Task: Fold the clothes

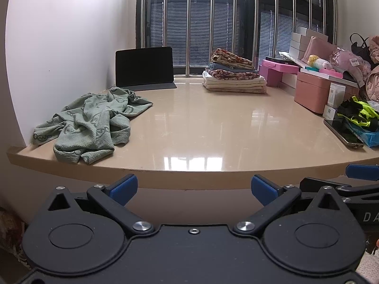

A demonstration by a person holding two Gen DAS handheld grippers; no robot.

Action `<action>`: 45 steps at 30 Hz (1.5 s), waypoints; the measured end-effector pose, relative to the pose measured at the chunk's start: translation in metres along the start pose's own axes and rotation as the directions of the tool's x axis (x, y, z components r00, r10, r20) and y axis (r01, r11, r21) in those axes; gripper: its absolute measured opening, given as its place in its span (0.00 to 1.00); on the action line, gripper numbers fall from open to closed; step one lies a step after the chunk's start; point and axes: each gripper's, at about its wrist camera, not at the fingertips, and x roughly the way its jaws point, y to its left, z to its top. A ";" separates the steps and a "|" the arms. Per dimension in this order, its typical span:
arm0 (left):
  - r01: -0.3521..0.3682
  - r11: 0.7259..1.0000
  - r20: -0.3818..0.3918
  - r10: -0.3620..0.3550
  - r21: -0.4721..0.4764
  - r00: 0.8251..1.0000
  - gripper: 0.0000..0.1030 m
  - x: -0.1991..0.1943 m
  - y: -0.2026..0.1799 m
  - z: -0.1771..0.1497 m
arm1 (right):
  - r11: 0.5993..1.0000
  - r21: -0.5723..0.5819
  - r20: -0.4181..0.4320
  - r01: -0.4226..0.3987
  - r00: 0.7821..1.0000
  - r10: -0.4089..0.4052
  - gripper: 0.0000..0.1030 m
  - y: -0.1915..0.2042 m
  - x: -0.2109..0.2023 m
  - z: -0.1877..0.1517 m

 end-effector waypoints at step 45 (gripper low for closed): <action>-0.013 1.000 -0.001 0.013 0.006 1.000 1.00 -0.002 -0.004 0.000 | 1.000 0.000 -0.010 -0.005 1.000 0.005 1.00 -0.001 -0.002 0.002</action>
